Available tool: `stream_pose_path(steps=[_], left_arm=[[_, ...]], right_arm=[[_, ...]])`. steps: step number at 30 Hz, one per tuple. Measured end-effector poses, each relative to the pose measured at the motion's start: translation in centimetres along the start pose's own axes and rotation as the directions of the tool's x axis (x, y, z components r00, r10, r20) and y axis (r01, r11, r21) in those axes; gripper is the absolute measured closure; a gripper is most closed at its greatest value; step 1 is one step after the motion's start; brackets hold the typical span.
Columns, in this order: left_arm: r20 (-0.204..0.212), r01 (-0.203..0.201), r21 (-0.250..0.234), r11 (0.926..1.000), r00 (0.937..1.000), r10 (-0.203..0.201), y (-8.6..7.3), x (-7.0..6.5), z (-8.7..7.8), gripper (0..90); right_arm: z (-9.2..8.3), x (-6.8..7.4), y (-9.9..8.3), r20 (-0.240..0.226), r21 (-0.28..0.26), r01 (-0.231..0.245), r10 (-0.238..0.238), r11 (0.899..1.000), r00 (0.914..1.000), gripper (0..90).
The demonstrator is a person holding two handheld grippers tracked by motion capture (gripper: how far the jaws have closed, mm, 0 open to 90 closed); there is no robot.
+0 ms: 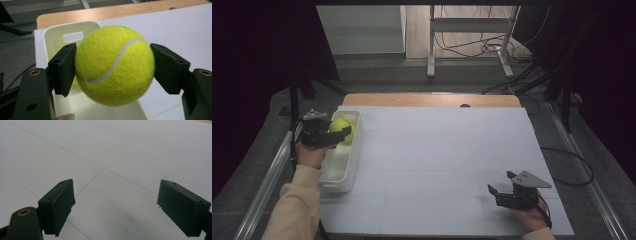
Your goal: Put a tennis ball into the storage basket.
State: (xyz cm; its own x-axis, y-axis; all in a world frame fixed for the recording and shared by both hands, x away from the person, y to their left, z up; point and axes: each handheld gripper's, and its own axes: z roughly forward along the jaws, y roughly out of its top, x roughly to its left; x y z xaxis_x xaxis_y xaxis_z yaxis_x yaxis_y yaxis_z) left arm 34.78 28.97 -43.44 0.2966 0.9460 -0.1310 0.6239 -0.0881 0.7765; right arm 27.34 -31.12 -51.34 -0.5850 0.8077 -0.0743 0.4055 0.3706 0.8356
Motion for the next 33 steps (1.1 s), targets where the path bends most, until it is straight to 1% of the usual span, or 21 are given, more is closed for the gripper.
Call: stream_pose_path(steps=[9, 12, 14, 22, 24, 25, 27, 31, 33], left_arm=[[-0.011, -0.001, 0.038, 0.9993, 0.9999, 0.002, -0.2, 0.3, 0.4, 26.5], [-0.028, -0.013, 0.062, 0.9980, 0.9995, 0.015, -0.3, 0.4, 0.7, 26.5], [-0.034, -0.016, 0.078, 0.9968, 0.9993, 0.018, -0.4, 0.4, 0.8, 26.5], [-0.030, -0.020, 0.125, 0.9919, 0.9993, 0.024, -0.6, 0.5, 1.1, 26.4], [-0.042, -0.026, 0.138, 0.9901, 0.9986, 0.032, -0.7, 0.4, 1.3, 26.4], [-0.042, -0.026, 0.138, 0.9901, 0.9986, 0.032, -0.7, 0.4, 1.3, 26.4], [-0.049, -0.028, 0.153, 0.9878, 0.9982, 0.035, -0.7, 0.5, 1.4, 26.4], [-0.040, -0.021, 0.168, 0.9855, 0.9988, 0.028, -0.8, 0.6, 1.5, 26.3], [-0.036, -0.030, 0.176, 0.9840, 0.9987, 0.036, -0.8, 0.6, 1.5, 26.3]], right_arm=[[0.0, 0.0, 0.0, 0.000, 0.002, 0.000, 0.000, 1.000, 1.0000, 14.7], [0.0, 0.0, 0.0, 0.000, 0.002, 0.000, 0.000, 1.000, 1.0000, 14.8], [0.0, 0.0, 0.0, 0.000, 0.002, 0.000, 0.000, 1.000, 1.0000, 14.8], [0.0, 0.0, 0.0, 0.001, 0.005, -0.001, 0.001, 1.000, 1.0000, 14.7], [0.0, 0.0, 0.0, 0.001, 0.003, 0.000, 0.000, 1.000, 1.0000, 14.8], [0.0, 0.0, 0.0, 0.001, 0.003, 0.000, 0.000, 1.000, 1.0000, 14.8], [0.0, 0.0, 0.0, 0.000, 0.001, -0.001, 0.001, 1.000, 1.0000, 14.8], [0.0, 0.0, 0.0, 0.000, 0.004, -0.001, 0.001, 1.000, 1.0000, 14.8], [0.0, 0.0, 0.0, 0.000, 0.004, -0.002, 0.002, 1.000, 1.0000, 14.8]])
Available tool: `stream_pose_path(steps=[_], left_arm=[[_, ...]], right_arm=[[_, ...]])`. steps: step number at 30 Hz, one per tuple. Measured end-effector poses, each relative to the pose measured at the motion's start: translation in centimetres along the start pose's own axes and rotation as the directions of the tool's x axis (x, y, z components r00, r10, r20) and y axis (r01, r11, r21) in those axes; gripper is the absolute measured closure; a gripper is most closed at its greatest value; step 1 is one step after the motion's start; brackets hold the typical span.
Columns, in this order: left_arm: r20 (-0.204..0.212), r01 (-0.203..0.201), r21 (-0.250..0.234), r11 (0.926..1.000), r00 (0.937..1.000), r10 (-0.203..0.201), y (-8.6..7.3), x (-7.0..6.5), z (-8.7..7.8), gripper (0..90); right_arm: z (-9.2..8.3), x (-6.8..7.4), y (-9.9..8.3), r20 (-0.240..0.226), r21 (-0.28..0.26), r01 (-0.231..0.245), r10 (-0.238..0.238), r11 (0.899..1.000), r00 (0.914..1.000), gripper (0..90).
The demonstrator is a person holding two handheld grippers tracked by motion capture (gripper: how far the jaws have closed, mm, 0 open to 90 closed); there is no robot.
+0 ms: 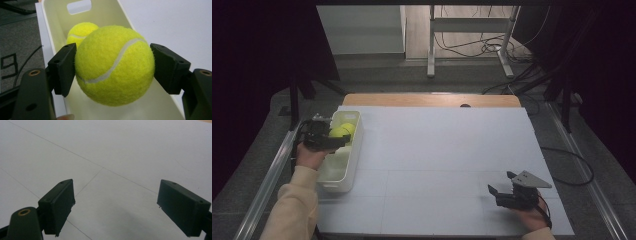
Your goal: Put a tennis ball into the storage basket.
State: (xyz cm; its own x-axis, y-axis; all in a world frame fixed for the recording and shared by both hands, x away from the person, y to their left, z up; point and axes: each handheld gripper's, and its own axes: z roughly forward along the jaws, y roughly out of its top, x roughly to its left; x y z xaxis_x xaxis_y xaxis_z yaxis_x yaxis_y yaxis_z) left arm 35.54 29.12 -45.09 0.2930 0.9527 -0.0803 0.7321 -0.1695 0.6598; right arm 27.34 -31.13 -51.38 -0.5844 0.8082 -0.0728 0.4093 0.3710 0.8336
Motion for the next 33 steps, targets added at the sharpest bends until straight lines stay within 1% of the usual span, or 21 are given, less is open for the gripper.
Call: stream_pose_path(steps=[3, 7, 9, 10, 12, 18, 19, 20, 22, 23, 24, 26, 27, 28, 30, 33], left_arm=[[0.000, -0.002, 0.000, 1.0000, 1.0000, 0.002, 0.0, 0.0, 0.0, 26.2], [-0.006, -0.001, -0.014, 0.9999, 1.0000, 0.001, 0.1, 0.0, 0.0, 25.0], [-0.005, 0.010, -0.041, 0.9991, 0.9999, -0.011, 0.2, 0.0, -0.3, 19.6], [0.001, 0.010, -0.047, 0.9989, 0.9999, -0.010, 0.3, 0.0, -0.5, 17.2], [0.027, 0.014, -0.080, 0.9967, 0.9996, -0.012, 0.4, -0.2, -0.8, 14.0], [0.083, 0.008, -0.133, 0.9911, 0.9966, 0.003, 0.5, -0.9, -1.4, 10.6], [0.092, 0.005, -0.145, 0.9894, 0.9958, 0.008, 0.5, -1.2, -1.6, 10.4], [0.092, 0.005, -0.145, 0.9894, 0.9958, 0.008, 0.5, -1.2, -1.6, 10.4], [0.111, -0.009, -0.173, 0.9849, 0.9935, 0.029, 0.6, -1.9, -1.9, 10.4], [0.111, -0.009, -0.173, 0.9849, 0.9935, 0.029, 0.6, -1.9, -1.9, 10.4], [0.120, -0.026, -0.196, 0.9803, 0.9915, 0.050, 0.6, -2.5, -2.1, 10.5], [0.131, -0.039, -0.210, 0.9769, 0.9890, 0.068, 0.6, -3.0, -2.3, 10.5], [0.139, -0.044, -0.222, 0.9740, 0.9874, 0.077, 0.6, -3.4, -2.5, 10.5], [0.139, -0.044, -0.222, 0.9740, 0.9874, 0.077, 0.6, -3.4, -2.5, 10.5], [0.155, -0.057, -0.241, 0.9688, 0.9833, 0.097, 0.4, -4.1, -2.7, 10.6], [0.177, -0.060, -0.263, 0.9628, 0.9781, 0.110, 0.3, -5.0, -2.9, 10.7]], right_arm=[[0.0, 0.0, 0.0, -0.001, 0.000, 0.000, 0.000, 1.000, 1.0000, 14.8], [0.0, 0.0, 0.0, 0.000, -0.001, 0.001, -0.001, 1.000, 1.0000, 14.8], [0.0, 0.0, 0.0, 0.000, -0.002, 0.001, -0.001, 1.000, 1.0000, 14.8], [0.0, 0.0, 0.0, 0.000, -0.002, 0.001, -0.001, 1.000, 1.0000, 14.8], [0.0, 0.0, 0.0, 0.001, -0.003, 0.001, -0.001, 1.000, 1.0000, 14.8], [-0.1, 0.0, 0.1, 0.001, -0.013, 0.002, -0.002, 1.000, 1.0000, 14.9], [-0.1, 0.0, 0.1, 0.000, -0.013, 0.002, -0.002, 1.000, 1.0000, 14.9], [-0.1, 0.0, 0.1, 0.000, -0.013, 0.002, -0.002, 1.000, 1.0000, 14.9], [-0.1, -0.1, 0.1, -0.007, -0.019, -0.002, 0.002, 1.000, 1.0000, 14.9], [-0.1, -0.1, 0.1, -0.007, -0.019, -0.002, 0.002, 1.000, 1.0000, 14.9], [-0.1, -0.1, 0.1, -0.007, -0.021, -0.007, 0.007, 1.000, 1.0000, 14.9], [-0.1, -0.1, 0.1, -0.008, -0.020, -0.007, 0.007, 1.000, 0.9999, 14.9], [-0.1, -0.1, 0.1, -0.010, -0.022, -0.007, 0.007, 1.000, 0.9999, 14.9], [-0.1, -0.1, 0.1, -0.010, -0.022, -0.007, 0.007, 1.000, 0.9999, 14.9], [-0.2, 0.0, 0.1, -0.024, -0.024, -0.004, 0.004, 1.000, 0.9997, 14.9], [-0.3, 0.1, 0.1, -0.034, -0.029, -0.004, 0.003, 1.000, 0.9994, 14.9]])
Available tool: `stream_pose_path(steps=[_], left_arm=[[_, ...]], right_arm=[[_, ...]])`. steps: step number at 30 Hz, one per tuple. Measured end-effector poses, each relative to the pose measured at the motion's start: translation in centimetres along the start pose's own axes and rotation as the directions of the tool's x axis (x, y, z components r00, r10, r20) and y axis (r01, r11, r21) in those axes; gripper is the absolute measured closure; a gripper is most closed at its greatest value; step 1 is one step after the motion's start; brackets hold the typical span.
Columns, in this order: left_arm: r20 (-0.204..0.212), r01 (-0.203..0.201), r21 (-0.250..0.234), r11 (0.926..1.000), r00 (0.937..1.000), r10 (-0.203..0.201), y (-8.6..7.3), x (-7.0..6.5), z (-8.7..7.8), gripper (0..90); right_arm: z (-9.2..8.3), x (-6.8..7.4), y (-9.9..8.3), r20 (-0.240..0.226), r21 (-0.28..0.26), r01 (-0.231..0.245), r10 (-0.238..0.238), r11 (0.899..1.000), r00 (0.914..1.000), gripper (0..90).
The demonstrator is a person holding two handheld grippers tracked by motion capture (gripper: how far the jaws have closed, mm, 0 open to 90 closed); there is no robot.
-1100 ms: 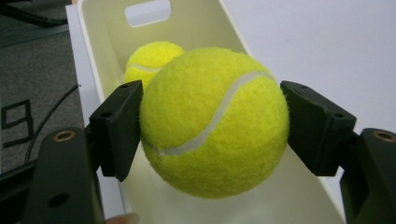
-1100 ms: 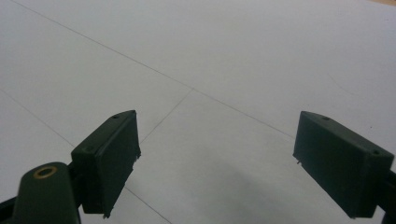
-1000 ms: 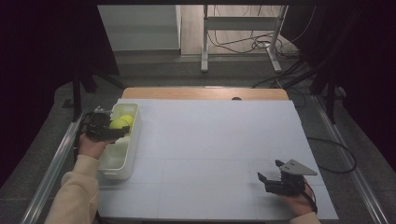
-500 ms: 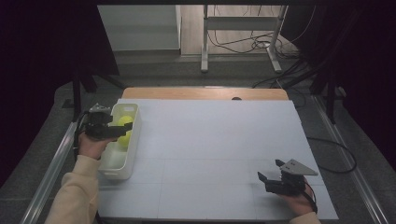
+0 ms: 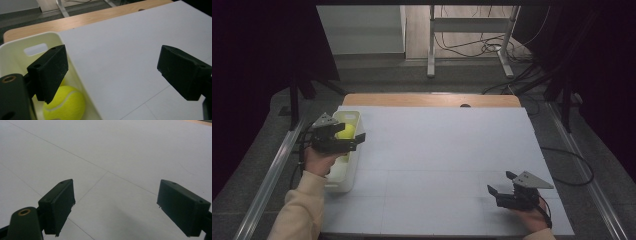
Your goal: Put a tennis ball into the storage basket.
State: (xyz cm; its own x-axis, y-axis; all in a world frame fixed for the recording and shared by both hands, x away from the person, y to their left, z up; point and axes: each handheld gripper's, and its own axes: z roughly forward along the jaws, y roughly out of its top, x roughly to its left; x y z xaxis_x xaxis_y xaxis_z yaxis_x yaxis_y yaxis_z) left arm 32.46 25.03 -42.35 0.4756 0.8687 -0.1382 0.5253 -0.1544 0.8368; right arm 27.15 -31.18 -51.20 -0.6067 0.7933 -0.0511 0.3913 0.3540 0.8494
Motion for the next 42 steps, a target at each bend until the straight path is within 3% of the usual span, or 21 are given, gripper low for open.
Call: stream_pose_path(steps=[12, 18, 27, 40, 42], left_arm=[[0.096, -0.022, -0.047, 0.9987, 0.9950, 0.027, -0.4, -3.4, 0.1, 10.8], [0.132, -0.049, -0.043, 0.9979, 0.9898, 0.055, -1.2, -5.0, 0.5, 10.7], [0.175, -0.084, -0.037, 0.9958, 0.9806, 0.089, -2.0, -6.8, 0.7, 11.1], [0.236, -0.143, -0.036, 0.9891, 0.9605, 0.148, -4.0, -10.0, 1.6, 10.9], [0.239, -0.143, -0.032, 0.9892, 0.9600, 0.147, -4.3, -10.2, 1.8, 10.8]], right_arm=[[0.1, -0.2, 0.0, -0.010, 0.000, 0.000, 0.000, 1.000, 0.9999, 14.8], [0.1, 0.0, -0.1, -0.015, 0.004, 0.007, -0.007, 1.000, 0.9999, 14.8], [-0.1, 0.2, -0.1, -0.016, 0.001, 0.021, -0.021, 1.000, 0.9997, 14.8], [-0.4, 0.5, 0.0, -0.042, -0.020, 0.041, -0.042, 0.999, 0.9982, 14.9], [-0.4, 0.5, 0.0, -0.048, -0.025, 0.043, -0.044, 0.999, 0.9979, 14.9]])
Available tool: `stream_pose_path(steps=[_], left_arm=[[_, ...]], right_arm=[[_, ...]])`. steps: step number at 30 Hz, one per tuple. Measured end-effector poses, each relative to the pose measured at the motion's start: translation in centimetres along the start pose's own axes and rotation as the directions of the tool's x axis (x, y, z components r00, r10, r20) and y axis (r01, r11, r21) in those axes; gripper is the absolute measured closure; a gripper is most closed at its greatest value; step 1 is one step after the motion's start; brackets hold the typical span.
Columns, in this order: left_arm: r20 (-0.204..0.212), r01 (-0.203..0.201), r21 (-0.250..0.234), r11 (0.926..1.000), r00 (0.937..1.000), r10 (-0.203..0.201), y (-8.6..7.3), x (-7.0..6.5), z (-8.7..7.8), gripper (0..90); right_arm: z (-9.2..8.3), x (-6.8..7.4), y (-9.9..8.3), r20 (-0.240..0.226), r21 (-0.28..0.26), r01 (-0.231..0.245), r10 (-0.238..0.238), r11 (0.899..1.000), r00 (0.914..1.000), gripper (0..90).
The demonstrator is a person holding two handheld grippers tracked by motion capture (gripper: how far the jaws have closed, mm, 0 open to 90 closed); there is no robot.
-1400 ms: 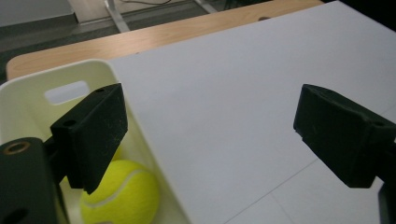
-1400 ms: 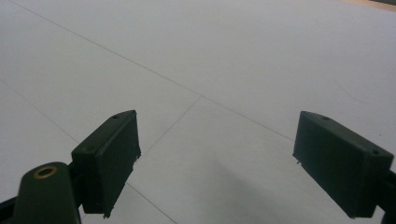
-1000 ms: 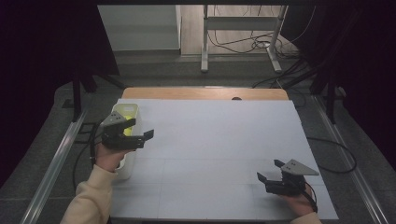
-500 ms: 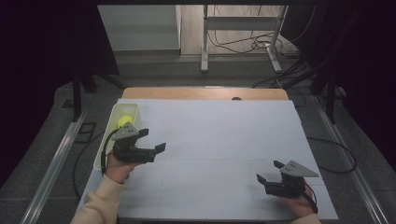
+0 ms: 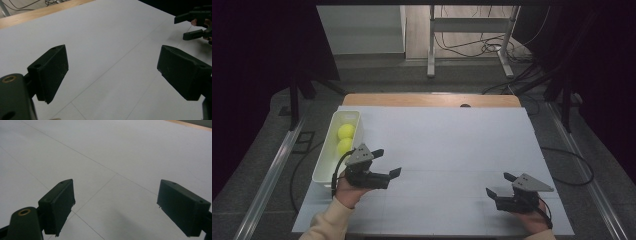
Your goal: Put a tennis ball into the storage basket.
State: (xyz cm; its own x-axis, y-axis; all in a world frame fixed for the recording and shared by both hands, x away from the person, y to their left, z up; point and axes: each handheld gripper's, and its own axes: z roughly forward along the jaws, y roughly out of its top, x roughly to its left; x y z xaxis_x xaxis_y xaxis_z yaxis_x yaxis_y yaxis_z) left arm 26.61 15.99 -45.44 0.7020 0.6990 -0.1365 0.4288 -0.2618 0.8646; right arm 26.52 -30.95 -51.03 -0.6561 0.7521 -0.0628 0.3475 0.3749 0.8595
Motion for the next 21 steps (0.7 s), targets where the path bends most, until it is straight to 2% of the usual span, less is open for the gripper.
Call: stream_pose_path(steps=[4, 10, 17, 19, 21], left_arm=[[0.004, 0.003, 0.019, 0.9998, 1.0000, -0.003, -0.9, -0.4, 0.6, 10.7], [0.008, 0.014, 0.022, 0.9997, 0.9999, -0.014, -2.2, -0.4, 0.8, 10.6], [-0.006, 0.016, 0.042, 0.9990, 0.9999, -0.015, -4.1, -0.5, 0.2, 10.5], [-0.012, 0.037, 0.045, 0.9983, 0.9993, -0.036, -4.9, -0.4, -0.1, 10.5], [-0.013, 0.037, 0.059, 0.9976, 0.9993, -0.036, -5.5, -0.4, -0.1, 10.6]], right_arm=[[0.0, 0.1, 0.0, -0.010, -0.004, 0.002, -0.002, 1.000, 1.0000, 14.9], [0.0, 0.2, 0.0, -0.034, -0.011, 0.005, -0.005, 1.000, 0.9994, 14.8], [0.1, 0.4, 0.0, -0.059, -0.012, 0.007, -0.007, 1.000, 0.9982, 14.8], [0.1, 0.4, 0.0, -0.064, -0.014, 0.005, -0.006, 1.000, 0.9980, 14.8], [0.1, 0.5, 0.0, -0.080, -0.015, 0.001, -0.002, 1.000, 0.9968, 14.8]])
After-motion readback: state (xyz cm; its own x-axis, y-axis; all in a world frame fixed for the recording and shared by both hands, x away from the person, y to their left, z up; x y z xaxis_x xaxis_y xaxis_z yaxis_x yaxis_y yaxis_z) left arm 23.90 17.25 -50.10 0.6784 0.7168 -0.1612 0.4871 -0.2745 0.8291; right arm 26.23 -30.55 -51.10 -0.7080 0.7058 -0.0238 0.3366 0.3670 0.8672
